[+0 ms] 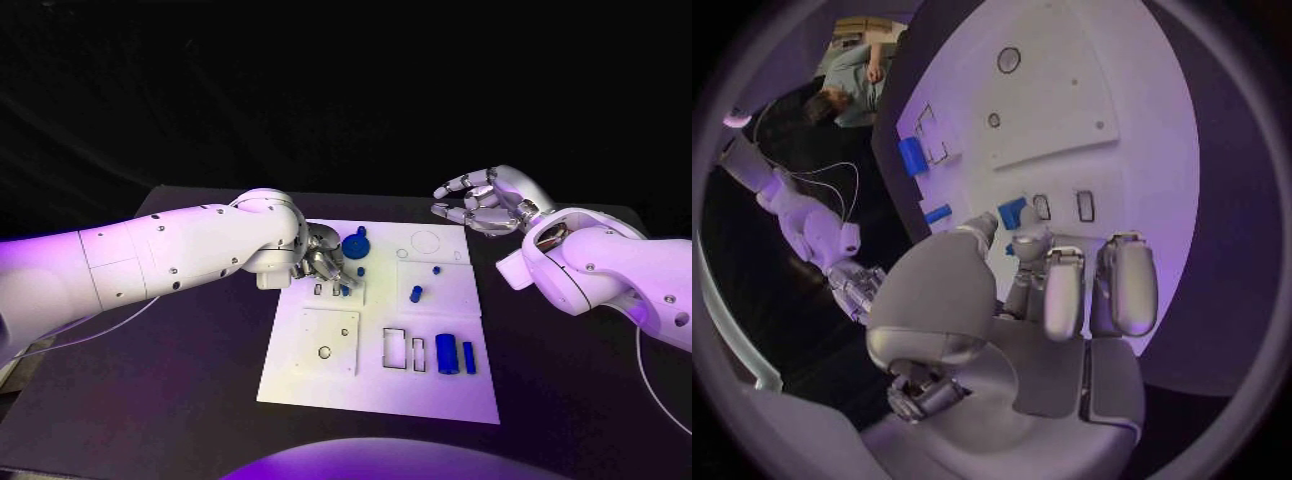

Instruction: Assemble the parts on the task board

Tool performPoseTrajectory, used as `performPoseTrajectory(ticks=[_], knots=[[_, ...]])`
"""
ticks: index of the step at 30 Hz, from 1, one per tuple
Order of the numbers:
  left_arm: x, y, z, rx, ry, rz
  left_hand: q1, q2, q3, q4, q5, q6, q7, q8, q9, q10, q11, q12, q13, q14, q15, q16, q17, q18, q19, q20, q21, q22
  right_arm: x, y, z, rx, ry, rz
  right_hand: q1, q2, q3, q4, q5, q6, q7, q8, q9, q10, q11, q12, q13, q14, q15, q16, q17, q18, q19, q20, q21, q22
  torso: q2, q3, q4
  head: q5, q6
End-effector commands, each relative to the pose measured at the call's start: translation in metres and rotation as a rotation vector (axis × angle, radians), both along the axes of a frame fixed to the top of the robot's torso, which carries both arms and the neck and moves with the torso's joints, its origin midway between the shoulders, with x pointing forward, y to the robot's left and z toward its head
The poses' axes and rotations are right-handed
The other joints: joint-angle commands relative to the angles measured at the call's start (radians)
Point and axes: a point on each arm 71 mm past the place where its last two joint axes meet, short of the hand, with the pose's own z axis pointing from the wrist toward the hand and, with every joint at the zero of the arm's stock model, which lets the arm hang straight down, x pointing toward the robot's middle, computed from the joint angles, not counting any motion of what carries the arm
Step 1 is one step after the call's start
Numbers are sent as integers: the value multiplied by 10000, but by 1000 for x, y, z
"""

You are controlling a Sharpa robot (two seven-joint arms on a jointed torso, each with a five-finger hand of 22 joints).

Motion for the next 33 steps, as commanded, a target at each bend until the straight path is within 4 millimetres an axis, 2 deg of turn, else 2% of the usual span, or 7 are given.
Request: performPoseTrajectory(ticks=[1, 14, 21, 24, 27, 28, 33], knots=[[-1, -2, 0, 57, 162, -161, 134, 9, 93, -2, 17, -65, -28, 55, 14, -65, -19, 55, 0, 781, -21, 67, 1639, -89, 27, 52, 41, 20, -1, 2, -1, -131, 6, 182, -20, -85, -8, 64, 66, -60, 38, 63, -3, -87, 17, -68, -15, 897, 14, -68, 2037, 25, 682, 2, -42, 2196, 4, 0, -4, 3, -2], [0, -3, -1, -43, 299, -101, 643, -54, 1102, -9, 23, -104, -44, 36, 58, -127, -37, 57, -53, 782, -34, 84, 1662, -91, 23, 46, 53, 59, -1, 1, -1, -148, 47, 186, -13, -76, 5, 68, 81, -68, 38, 70, -4, -74, 17, -60, -3, 900, 14, -66, 2045, 22, 689, 2, -31, 2205, 6, 2, -6, -8, -41], [0, -2, -2, -120, 396, -44, 875, -850, 3712, -142, 37, -174, -41, 89, 202, -198, -46, -9, -195, 781, -43, 89, 1668, -87, 6, 25, 48, 85, -1, 2, -2, -159, 79, 186, -10, -71, 11, 71, 89, -70, 38, 75, -5, -57, 16, -49, 13, 905, 13, -59, 2067, 17, 700, 2, -14, 2217, 3, 5, -2, -1, -55], [0, -1, -2, -189, 470, 2, 746, -1213, 4859, -527, 43, -237, -33, 149, 312, -211, -50, -56, -282, 780, -49, 89, 1668, -88, 3, 30, 46, 98, -1, 2, -2, -161, 88, 189, -12, -67, 14, 76, 94, -73, 39, 78, -5, -45, 17, -41, 23, 905, 13, -58, 2069, 17, 700, 3, -14, 2218, 4, 5, 1, 8, -60], [0, 0, -2, -209, 488, 37, 588, -1371, 5717, -1033, 109, -284, -23, 230, 432, -229, -37, -113, -363, 777, -43, 83, 1659, -80, -25, 34, 29, 72, 0, 1, -3, -173, 103, 139, -12, -67, 14, 76, 94, -73, 39, 78, -5, -45, 17, -41, 23, 905, 13, -58, 2069, 17, 700, 3, -14, 2218, 0, 2, 1, 24, -62], [-1, 1, -2, -211, 491, 49, 485, -1446, 6077, -1339, 252, -310, -14, 297, 515, -235, -38, -136, -394, 775, -42, 80, 1655, -77, -35, 35, 24, 65, 0, 1, -3, -179, 109, 115, -12, -67, 15, 76, 94, -73, 39, 79, -5, -45, 17, -41, 23, 906, 13, -58, 2070, 17, 700, 3, -14, 2218, -2, 3, 1, 33, -58], [-1, 3, -1, -472, 468, 279, 191, -1499, 6731, -2008, 1053, -335, 30, 464, 717, -130, -18, -89, -342, 773, -34, 75, 1643, -88, 4, 31, 60, 145, 0, 0, -3, -204, 138, 22, -21, -59, 17, 87, 98, -74, 40, 83, -6, -40, 18, -38, 26, 906, 14, -58, 2071, 19, 696, 3, -22, 2212, 6, 4, 2, 18, -54]])
